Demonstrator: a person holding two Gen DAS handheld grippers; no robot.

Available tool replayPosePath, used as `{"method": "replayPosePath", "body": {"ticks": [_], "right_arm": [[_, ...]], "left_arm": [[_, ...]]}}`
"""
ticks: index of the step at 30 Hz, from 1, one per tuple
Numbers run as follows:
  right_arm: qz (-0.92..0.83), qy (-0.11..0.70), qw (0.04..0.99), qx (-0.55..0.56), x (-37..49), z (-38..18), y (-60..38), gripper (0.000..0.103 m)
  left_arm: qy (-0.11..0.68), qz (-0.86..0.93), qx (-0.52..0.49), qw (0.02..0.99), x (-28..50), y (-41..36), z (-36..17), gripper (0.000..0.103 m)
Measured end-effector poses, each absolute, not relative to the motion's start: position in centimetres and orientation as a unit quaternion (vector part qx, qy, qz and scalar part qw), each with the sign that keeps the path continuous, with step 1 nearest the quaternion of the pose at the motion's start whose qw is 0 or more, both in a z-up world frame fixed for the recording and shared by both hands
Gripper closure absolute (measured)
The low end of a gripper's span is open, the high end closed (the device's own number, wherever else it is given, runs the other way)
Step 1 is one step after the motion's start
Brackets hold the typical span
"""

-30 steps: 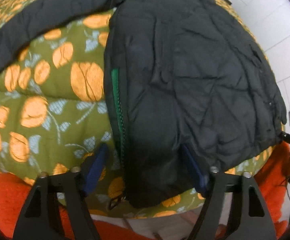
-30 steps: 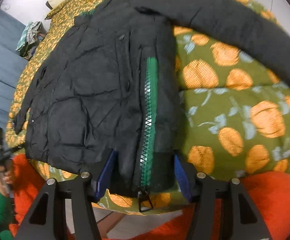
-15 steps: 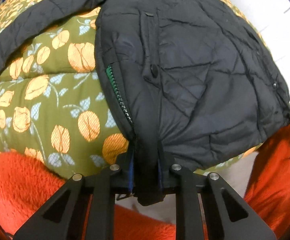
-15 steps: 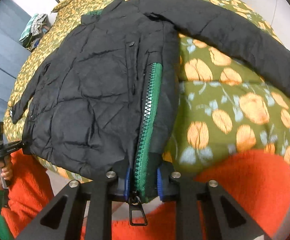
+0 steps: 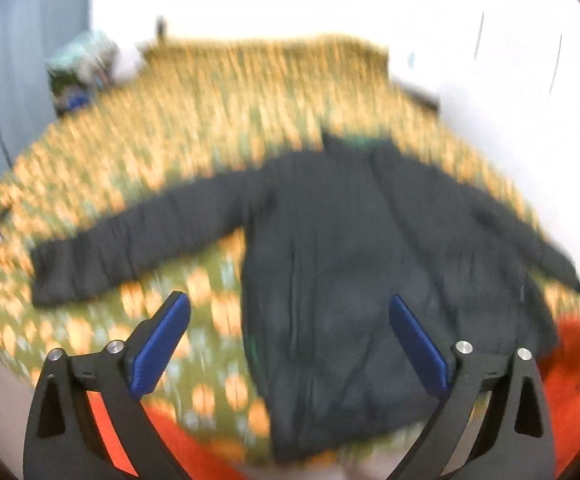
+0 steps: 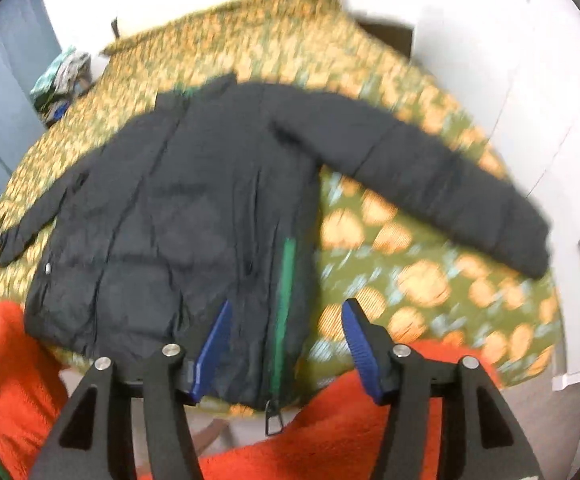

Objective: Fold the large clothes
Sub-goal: 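Grasp the jacket hem with both tools and pull it to flatten the body, then release the hem and move the right tool to the sleeve cuff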

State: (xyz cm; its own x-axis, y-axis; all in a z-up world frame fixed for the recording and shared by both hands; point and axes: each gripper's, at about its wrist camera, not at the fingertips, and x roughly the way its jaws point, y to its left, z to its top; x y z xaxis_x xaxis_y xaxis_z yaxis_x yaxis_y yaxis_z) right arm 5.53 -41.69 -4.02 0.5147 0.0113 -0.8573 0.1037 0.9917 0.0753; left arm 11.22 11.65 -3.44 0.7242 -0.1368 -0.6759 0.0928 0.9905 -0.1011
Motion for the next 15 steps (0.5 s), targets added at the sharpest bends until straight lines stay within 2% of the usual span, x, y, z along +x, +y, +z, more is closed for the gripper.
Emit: {"method": "replayPosePath", "body": {"ticks": [4, 5, 7, 10, 15], "right_arm": [[-0.058, 0.422, 0.904, 0.032, 5.2, -0.1, -41.8, 0.039], [-0.066, 0.409, 0.910, 0.020, 5.2, 0.7, -41.7, 0.035], [-0.071, 0.387, 0.919, 0.013, 5.1, 1.4, -41.9, 0.034], [-0.057, 0.365, 0.928, 0.042, 5.3, 1.1, -42.8, 0.034], [-0.056, 0.355, 0.931, 0.066, 6.2, -1.3, -43.2, 0.034]], "left_arm": [[0.334, -0.066, 0.000, 0.940, 12.6, 10.3, -1.4, 0.002], [0.334, -0.064, 0.001, 0.940, 12.7, 10.1, -1.6, 0.002], [0.358, -0.075, -0.012, 0.930, 13.6, 9.4, -2.7, 0.002], [0.400, -0.103, 0.007, 0.911, 14.8, 6.6, -4.5, 0.002], [0.392, -0.095, 0.071, 0.912, 14.8, 0.9, -5.3, 0.002]]}}
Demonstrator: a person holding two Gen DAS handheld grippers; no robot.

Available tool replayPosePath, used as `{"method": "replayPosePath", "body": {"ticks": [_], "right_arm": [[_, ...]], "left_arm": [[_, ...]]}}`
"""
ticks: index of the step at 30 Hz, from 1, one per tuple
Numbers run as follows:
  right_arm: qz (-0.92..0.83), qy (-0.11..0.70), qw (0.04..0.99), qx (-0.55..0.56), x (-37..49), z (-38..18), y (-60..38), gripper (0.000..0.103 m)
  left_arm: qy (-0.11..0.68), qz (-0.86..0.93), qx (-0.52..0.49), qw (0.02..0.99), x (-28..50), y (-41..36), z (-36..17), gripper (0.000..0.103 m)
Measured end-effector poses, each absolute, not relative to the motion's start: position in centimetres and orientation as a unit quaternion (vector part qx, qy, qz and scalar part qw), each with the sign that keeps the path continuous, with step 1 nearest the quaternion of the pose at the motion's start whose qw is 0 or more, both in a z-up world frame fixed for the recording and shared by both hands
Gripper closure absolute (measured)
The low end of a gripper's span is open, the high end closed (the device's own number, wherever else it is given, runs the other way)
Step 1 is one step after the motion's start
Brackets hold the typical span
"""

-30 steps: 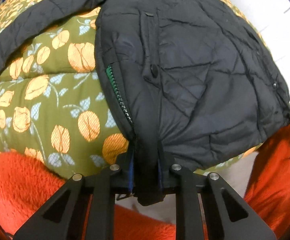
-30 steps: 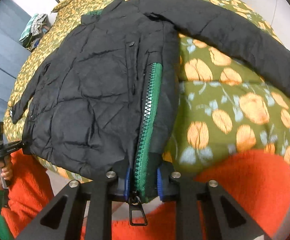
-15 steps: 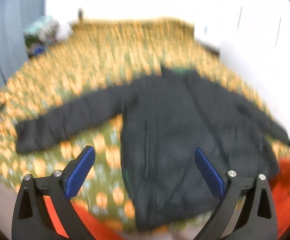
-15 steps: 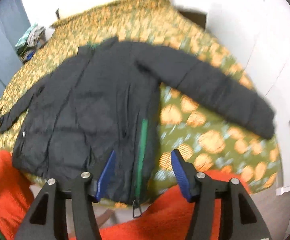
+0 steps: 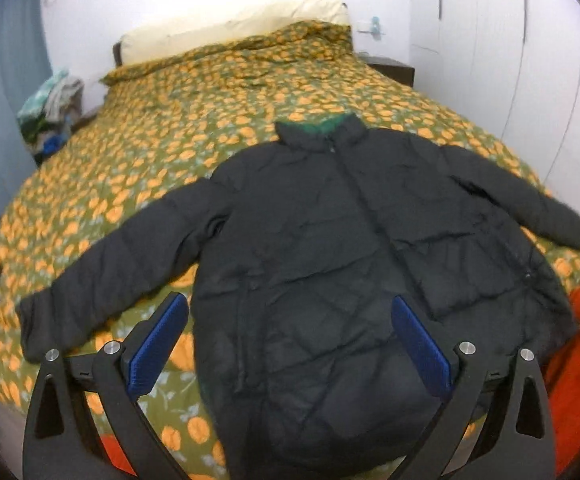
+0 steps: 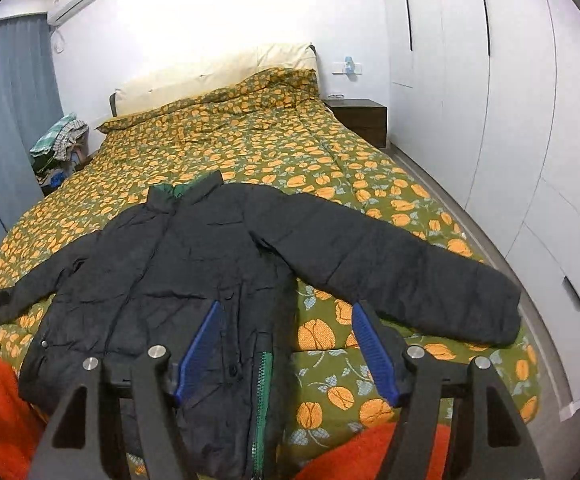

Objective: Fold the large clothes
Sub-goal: 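Release the hem and move the right tool to the sleeve cuff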

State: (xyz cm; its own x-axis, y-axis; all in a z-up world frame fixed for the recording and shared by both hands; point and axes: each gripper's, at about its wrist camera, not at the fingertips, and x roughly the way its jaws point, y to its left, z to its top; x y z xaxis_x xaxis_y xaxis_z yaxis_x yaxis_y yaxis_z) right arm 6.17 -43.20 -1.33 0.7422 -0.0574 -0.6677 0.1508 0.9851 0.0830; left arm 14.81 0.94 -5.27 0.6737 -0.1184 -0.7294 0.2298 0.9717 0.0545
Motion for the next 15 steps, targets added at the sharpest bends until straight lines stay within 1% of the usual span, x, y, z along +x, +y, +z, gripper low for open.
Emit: {"method": "replayPosePath", "body": {"ticks": [3, 7, 11, 15], "right_arm": [[-0.047, 0.354, 0.928, 0.108, 6.7, -2.5, -43.7, 0.034], [-0.065, 0.352, 0.914, 0.190, 6.1, -4.3, -47.8, 0.034], [-0.108, 0.332, 0.889, 0.295, 4.0, -6.3, -54.7, 0.034], [-0.179, 0.299, 0.835, 0.426, 1.4, -10.1, -62.5, 0.034]], "left_arm": [[0.388, -0.111, 0.072, 0.912, 14.8, -1.4, -5.0, 0.001], [0.379, -0.139, 0.055, 0.913, 14.8, -2.7, -4.0, 0.002], [0.386, -0.149, 0.024, 0.910, 15.5, -3.0, -3.7, 0.002], [0.409, -0.149, -0.021, 0.900, 16.6, -2.5, -4.3, 0.002]]}}
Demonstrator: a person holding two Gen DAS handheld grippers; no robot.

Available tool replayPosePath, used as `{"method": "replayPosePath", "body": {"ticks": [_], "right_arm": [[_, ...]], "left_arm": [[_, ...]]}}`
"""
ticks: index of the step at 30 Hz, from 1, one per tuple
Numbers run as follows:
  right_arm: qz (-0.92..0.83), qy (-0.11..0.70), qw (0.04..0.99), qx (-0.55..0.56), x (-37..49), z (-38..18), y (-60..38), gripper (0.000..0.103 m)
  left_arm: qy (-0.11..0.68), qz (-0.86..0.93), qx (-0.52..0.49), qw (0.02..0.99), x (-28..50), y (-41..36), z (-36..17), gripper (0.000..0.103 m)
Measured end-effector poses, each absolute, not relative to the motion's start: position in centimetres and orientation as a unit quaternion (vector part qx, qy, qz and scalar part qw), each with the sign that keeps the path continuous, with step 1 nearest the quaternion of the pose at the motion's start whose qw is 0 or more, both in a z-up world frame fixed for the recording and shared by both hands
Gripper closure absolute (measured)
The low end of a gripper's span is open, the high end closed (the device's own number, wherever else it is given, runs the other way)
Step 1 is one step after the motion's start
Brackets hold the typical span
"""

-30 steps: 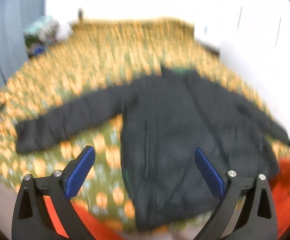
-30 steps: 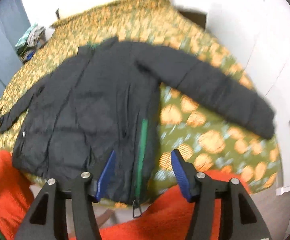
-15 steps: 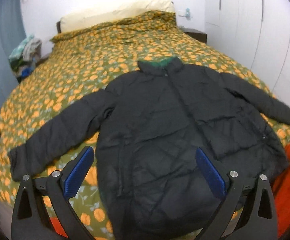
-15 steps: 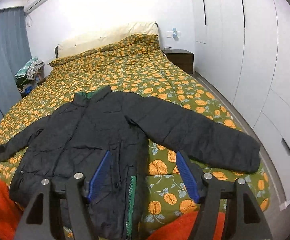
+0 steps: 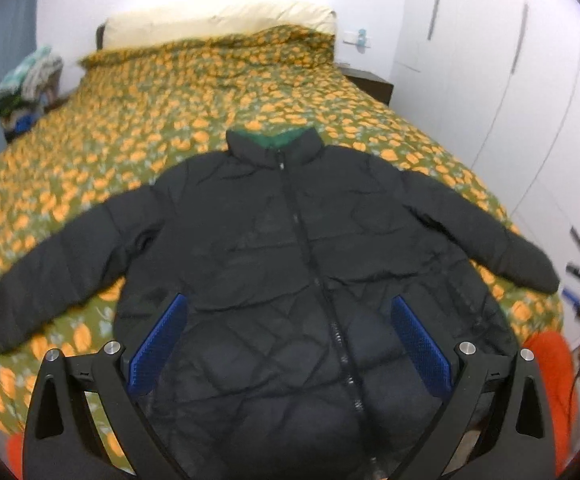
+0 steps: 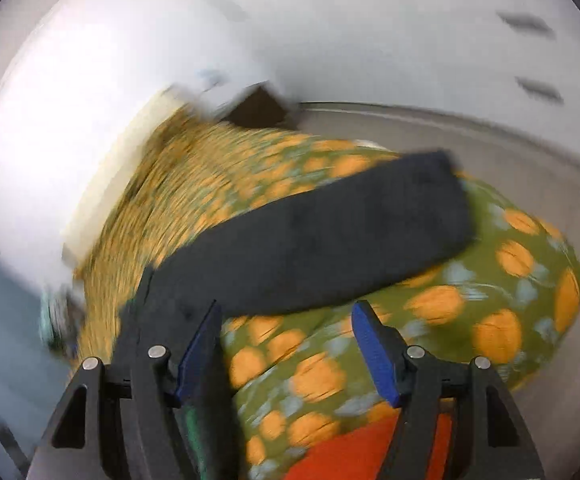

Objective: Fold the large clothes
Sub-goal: 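Release the hem and move the right tool to the sleeve cuff, then grasp the sleeve cuff with the right tool and fold it across the jacket body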

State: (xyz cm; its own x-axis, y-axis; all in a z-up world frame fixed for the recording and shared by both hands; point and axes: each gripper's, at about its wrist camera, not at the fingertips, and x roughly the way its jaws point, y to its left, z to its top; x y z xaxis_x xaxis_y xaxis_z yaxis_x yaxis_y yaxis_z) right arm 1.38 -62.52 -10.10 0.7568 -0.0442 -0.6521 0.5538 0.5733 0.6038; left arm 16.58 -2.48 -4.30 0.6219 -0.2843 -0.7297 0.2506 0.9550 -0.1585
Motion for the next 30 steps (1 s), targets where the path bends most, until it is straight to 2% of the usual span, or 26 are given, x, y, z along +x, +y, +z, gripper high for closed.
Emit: {"method": "replayPosePath", "body": {"ticks": [4, 11, 13, 14, 15, 17, 21, 25, 27, 30], "right_arm": [[-0.209, 0.285, 0.783, 0.512, 0.9, -14.5, -67.5, 0.033], [-0.266, 0.279, 0.722, 0.574, 2.8, -19.3, -71.5, 0.035], [-0.269, 0.277, 0.724, 0.572, 3.8, -19.6, -71.7, 0.058], [-0.268, 0.282, 0.727, 0.566, 4.4, -19.6, -71.9, 0.080], [-0.271, 0.287, 0.734, 0.553, 5.0, -19.2, -71.8, 0.086], [-0.275, 0.288, 0.762, 0.511, 6.3, -16.9, -70.9, 0.090], [-0.209, 0.257, 0.849, 0.412, 10.4, -9.1, -66.3, 0.091], [-0.083, 0.230, 0.919, 0.308, 16.8, -0.2, -56.7, 0.091], [-0.021, 0.227, 0.936, 0.266, 19.9, 2.5, -51.1, 0.091], [0.057, 0.245, 0.946, 0.202, 23.9, 3.6, -42.4, 0.091]], "left_arm": [[0.418, -0.138, -0.030, 0.897, 16.9, -2.4, -4.9, 0.002], [0.436, -0.120, -0.012, 0.892, 16.9, -2.5, -6.6, 0.002], [0.448, -0.113, -0.013, 0.887, 16.8, -2.3, -7.5, 0.002], [0.451, -0.111, -0.013, 0.885, 16.8, -2.2, -7.8, 0.002], [0.457, -0.107, -0.011, 0.883, 16.7, -2.0, -8.2, 0.002], [0.460, -0.101, -0.010, 0.882, 16.7, -1.7, -8.6, 0.002], [0.455, -0.086, -0.015, 0.886, 16.6, -0.3, -8.9, 0.002], [0.455, -0.071, -0.036, 0.887, 17.0, 1.3, -9.1, 0.002], [0.452, -0.065, -0.052, 0.888, 17.0, 2.2, -8.9, 0.002], [0.448, -0.055, -0.069, 0.889, 17.1, 3.7, -8.9, 0.002]]}}
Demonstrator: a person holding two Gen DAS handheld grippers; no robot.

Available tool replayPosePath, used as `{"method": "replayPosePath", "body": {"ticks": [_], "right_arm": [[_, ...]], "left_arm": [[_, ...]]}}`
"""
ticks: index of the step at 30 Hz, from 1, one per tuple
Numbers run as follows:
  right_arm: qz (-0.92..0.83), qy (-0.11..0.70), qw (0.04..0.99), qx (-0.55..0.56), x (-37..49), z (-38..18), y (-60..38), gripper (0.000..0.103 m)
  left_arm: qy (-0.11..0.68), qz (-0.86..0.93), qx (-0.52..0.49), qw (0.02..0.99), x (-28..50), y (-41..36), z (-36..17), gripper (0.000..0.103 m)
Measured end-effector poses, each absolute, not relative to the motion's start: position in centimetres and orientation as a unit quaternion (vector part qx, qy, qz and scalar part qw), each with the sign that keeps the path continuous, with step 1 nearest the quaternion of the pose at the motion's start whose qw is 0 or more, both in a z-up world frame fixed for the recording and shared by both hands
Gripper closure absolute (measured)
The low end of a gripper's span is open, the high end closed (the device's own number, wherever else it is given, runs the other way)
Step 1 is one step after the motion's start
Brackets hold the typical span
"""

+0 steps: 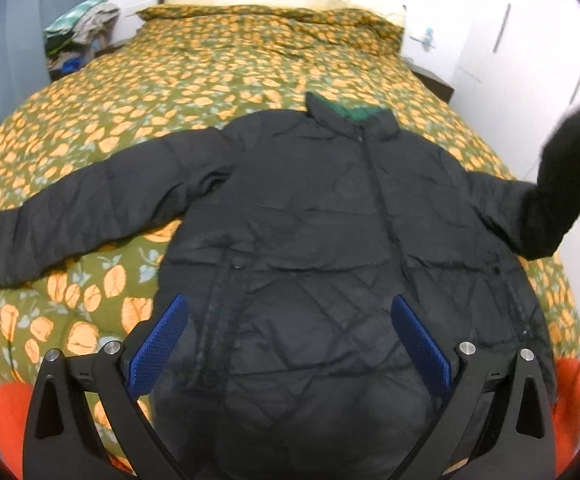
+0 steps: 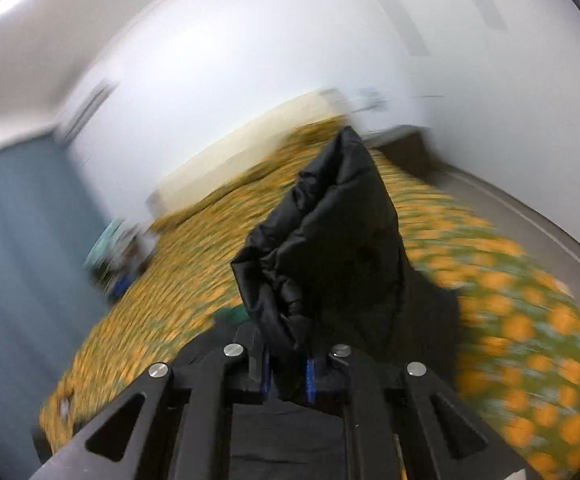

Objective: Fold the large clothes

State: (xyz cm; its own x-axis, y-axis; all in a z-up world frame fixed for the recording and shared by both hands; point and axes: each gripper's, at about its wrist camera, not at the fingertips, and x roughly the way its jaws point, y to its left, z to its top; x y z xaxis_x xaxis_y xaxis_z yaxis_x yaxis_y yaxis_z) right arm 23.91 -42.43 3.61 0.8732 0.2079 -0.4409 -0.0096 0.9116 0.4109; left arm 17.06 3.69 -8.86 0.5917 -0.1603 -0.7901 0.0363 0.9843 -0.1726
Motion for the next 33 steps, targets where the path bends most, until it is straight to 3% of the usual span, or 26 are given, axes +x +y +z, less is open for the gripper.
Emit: {"method": "replayPosePath", "body": {"ticks": [3, 7, 13, 16, 18, 19, 26, 27, 29, 30, 31, 33], "right_arm": [[0.109, 0.276, 0.945, 0.138, 26.6, 1.6, -34.0, 0.091], [0.152, 0.332, 0.929, 0.062, 28.0, -5.6, -23.8, 0.091], [0.168, 0.396, 0.902, 0.033, 26.0, -14.2, -18.5, 0.090], [0.176, 0.414, 0.892, 0.039, 25.8, -16.2, -17.5, 0.079], [0.213, 0.432, 0.874, 0.071, 25.8, -16.5, -18.1, 0.033], [0.221, 0.431, 0.871, 0.082, 25.4, -16.3, -18.4, 0.027], [0.242, 0.415, 0.867, 0.129, 19.2, -13.4, -21.8, 0.026], [0.239, 0.417, 0.866, 0.136, 18.3, -13.3, -22.7, 0.026], [0.232, 0.418, 0.866, 0.148, 17.1, -13.0, -23.9, 0.026], [0.227, 0.417, 0.867, 0.152, 16.4, -12.8, -24.8, 0.026], [0.218, 0.415, 0.870, 0.155, 15.9, -12.5, -25.8, 0.026], [0.199, 0.411, 0.875, 0.162, 15.7, -11.9, -27.5, 0.026]], "left_arm": [[0.451, -0.044, -0.082, 0.888, 17.3, 5.0, -9.1, 0.002], [0.456, -0.030, -0.081, 0.886, 18.0, 6.4, -10.1, 0.002], [0.470, -0.032, -0.057, 0.880, 20.0, 6.7, -12.1, 0.002], [0.477, -0.058, -0.068, 0.874, 21.6, 6.2, -13.0, 0.002], [0.487, -0.082, -0.093, 0.865, 23.1, 5.8, -13.5, 0.002], [0.489, -0.094, -0.105, 0.861, 23.6, 5.7, -13.6, 0.002], [0.533, -0.174, -0.170, 0.811, 29.4, 1.4, -17.4, 0.003], [0.541, -0.172, -0.164, 0.807, 30.3, 0.4, -18.1, 0.008], [0.549, -0.170, -0.137, 0.807, 31.4, -1.6, -18.7, 0.036], [0.553, -0.178, -0.122, 0.804, 31.9, -2.6, -18.9, 0.067], [0.556, -0.184, -0.114, 0.802, 32.3, -3.3, -18.9, 0.090], [0.550, -0.175, -0.092, 0.811, 33.5, -4.5, -17.6, 0.094]]}}
